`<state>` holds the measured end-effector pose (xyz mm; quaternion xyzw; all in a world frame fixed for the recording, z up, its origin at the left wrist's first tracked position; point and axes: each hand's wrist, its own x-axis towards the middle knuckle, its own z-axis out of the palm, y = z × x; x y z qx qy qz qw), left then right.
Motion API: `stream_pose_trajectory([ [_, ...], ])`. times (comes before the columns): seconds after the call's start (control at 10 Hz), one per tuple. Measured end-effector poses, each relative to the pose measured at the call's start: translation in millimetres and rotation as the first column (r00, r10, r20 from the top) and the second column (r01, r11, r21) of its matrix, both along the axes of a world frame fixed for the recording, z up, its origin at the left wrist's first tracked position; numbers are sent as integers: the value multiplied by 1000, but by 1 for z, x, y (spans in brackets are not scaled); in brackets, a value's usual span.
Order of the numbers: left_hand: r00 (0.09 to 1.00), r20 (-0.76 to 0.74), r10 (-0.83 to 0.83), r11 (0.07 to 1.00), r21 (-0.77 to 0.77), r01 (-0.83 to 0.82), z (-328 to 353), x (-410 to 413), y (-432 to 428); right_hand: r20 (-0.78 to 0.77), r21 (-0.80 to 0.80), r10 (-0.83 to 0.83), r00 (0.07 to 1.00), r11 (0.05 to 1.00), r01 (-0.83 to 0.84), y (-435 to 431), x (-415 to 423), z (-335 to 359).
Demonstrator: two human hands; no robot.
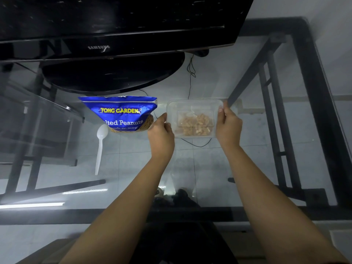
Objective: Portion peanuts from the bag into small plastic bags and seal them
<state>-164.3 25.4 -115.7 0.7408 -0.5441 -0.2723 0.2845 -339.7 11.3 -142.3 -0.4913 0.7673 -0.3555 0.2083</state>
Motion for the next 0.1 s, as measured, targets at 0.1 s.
stream_pose_trajectory([
  [0.1, 1000, -11, 12, 999, 30, -12, 2, -1, 0, -32, 45, 10, 999, 999, -9, -2, 1, 6],
])
